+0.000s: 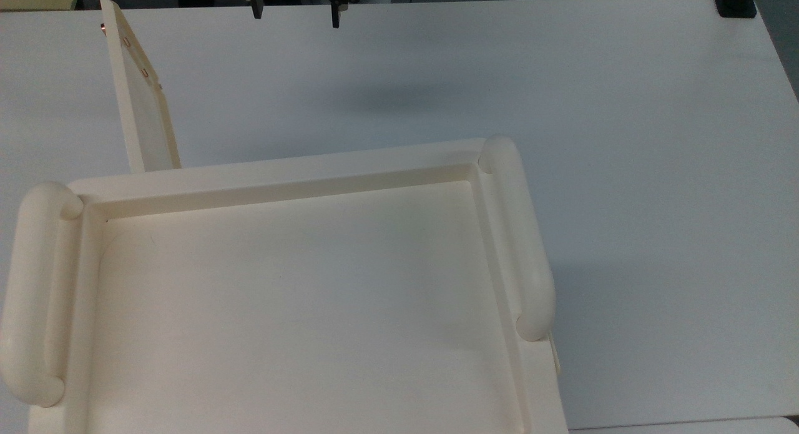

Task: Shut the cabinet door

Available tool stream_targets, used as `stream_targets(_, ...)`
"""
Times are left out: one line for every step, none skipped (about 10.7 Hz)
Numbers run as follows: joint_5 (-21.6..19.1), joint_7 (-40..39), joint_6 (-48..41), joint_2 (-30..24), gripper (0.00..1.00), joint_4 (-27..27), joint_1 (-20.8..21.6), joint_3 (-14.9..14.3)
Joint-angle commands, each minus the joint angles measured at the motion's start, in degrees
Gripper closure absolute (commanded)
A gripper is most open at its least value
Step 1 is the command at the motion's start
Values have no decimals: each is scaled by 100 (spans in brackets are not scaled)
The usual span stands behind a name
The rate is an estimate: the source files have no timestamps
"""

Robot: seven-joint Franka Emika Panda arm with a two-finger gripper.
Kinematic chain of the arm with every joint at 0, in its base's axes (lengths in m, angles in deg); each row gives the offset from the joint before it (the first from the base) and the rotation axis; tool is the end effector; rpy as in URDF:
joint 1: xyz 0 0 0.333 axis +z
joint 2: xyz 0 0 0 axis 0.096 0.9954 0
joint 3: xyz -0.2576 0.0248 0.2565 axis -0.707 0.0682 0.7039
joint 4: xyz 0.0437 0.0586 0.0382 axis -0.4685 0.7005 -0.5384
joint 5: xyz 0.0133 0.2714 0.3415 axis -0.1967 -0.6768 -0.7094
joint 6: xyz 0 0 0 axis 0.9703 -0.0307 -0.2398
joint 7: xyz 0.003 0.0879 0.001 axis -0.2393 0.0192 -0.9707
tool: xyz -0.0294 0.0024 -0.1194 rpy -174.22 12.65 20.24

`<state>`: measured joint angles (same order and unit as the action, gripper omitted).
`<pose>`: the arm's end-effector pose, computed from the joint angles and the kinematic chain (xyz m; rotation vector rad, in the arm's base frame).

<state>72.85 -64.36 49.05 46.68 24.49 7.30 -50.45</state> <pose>0.6124 0.0004 0.6416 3.0852 -0.0914 0.0262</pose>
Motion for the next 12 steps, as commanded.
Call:
stream_targets(-34,-108,-163,6,0,55,49,46)
stream_targets(-34,-108,-163,16,0,55,50,46)
stream_targets(-34,-125,-163,25,0,55,50,46)
stream_targets(-34,-134,-163,42,0,46,50,46)
stream_targets(-26,-134,-154,42,0,46,50,46)
stream_targets(-26,-143,-163,42,0,46,50,46)
stream_targets(-26,-143,-154,51,28,46,50,46)
stream_targets(-34,-213,-137,51,67,46,41,46)
stream_targets(-26,-318,-128,77,100,46,50,46)
stream_targets(-26,-371,-119,77,100,46,50,46)
stream_targets(-26,-407,-119,77,100,46,50,46)
stream_targets(-26,-494,-154,77,100,37,41,46)
